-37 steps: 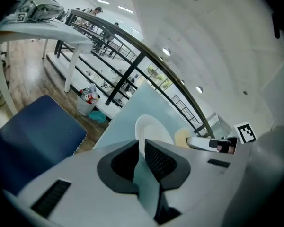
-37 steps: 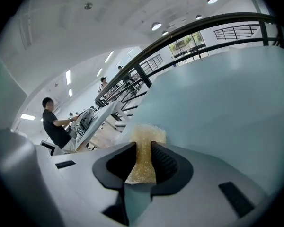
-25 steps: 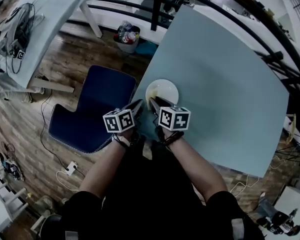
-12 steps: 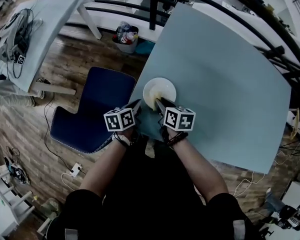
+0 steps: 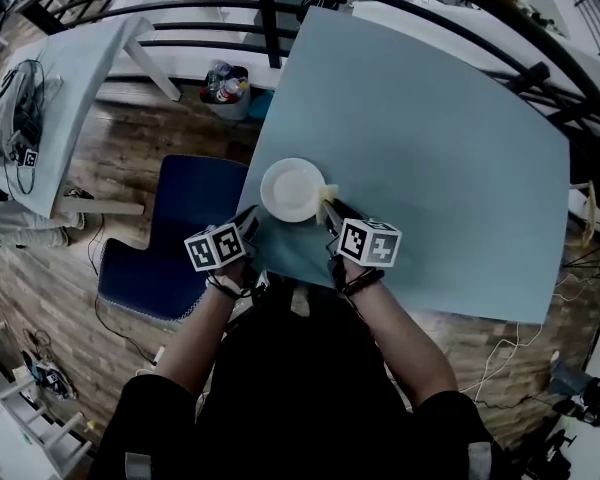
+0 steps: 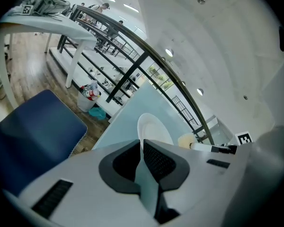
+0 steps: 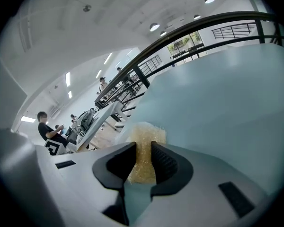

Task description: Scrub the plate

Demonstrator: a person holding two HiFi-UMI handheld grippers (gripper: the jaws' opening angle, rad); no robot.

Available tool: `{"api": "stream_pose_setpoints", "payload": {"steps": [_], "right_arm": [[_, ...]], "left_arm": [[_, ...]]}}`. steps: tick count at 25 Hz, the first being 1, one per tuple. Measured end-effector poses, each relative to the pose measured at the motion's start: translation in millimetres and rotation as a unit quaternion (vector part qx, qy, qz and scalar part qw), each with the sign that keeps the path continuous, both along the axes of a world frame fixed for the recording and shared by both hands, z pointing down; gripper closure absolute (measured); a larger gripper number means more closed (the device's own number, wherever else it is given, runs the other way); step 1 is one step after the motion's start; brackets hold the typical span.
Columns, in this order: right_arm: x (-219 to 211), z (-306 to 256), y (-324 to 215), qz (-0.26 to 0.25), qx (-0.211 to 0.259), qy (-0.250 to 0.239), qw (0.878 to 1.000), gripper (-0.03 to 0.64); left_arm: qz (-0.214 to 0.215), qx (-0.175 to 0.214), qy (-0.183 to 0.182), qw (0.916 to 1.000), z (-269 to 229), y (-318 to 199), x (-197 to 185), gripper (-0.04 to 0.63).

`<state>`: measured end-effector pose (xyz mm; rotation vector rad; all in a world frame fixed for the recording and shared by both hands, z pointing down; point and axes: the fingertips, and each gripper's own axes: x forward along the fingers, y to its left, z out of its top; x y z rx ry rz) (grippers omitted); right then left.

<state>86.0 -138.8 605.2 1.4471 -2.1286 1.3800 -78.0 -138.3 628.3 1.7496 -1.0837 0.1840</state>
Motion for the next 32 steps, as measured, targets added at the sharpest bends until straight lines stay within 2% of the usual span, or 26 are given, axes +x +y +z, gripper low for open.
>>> {"api": "stream_pose_setpoints", "payload": {"steps": [3, 6, 8, 10, 13, 15, 20, 25, 32], "right_arm": [[2.0, -3.4, -0.5, 0.004, 0.003, -0.004, 1.000, 0.512], [-17.9, -7.2, -3.5, -0.010, 0.007, -0.014, 1.000, 0.512], [-37.3, -7.8, -6.0, -0.026, 0.008, -0.024, 0.999, 0.512], [-58.7, -6.6, -7.9, -0.047, 0.006, -0.027, 0.998, 0.512], [-90.8, -2.7, -10.1, -0.078, 0.002, -0.027, 0.997, 0.512], [-110.1, -0.5, -9.8, -0.097, -0.001, -0.027, 0.995, 0.512], [-140.0, 4.5, 1.4, -0.130, -0.008, -0.030, 0.991, 0.512], [-131.8, 7.9, 5.9, -0.118, -0.010, -0.035, 0.992, 0.512], [-82.0, 7.7, 13.7, -0.078, -0.013, -0.036, 0.996, 0.512]], "left_arm": [[0.018, 0.005, -0.011, 0.9998, 1.4, 3.2, 8.1, 0.559], [0.019, 0.008, -0.007, 0.9998, 3.3, 4.2, 9.3, 0.558], [0.003, 0.011, 0.008, 0.9999, 2.5, 1.8, 5.5, 0.558], [-0.033, 0.010, 0.037, 0.9987, -1.3, -3.3, -3.6, 0.558], [-0.085, 0.001, 0.081, 0.9931, -2.8, -9.3, -19.3, 0.558], [-0.094, -0.001, 0.092, 0.9913, -2.4, -10.3, -24.4, 0.558], [-0.088, 0.001, 0.088, 0.9922, -1.9, -6.2, -27.9, 0.558], [-0.080, -0.005, 0.076, 0.9939, 1.6, -5.4, -29.3, 0.558], [-0.065, -0.013, 0.045, 0.9968, 3.7, -4.5, -20.2, 0.558]]}}
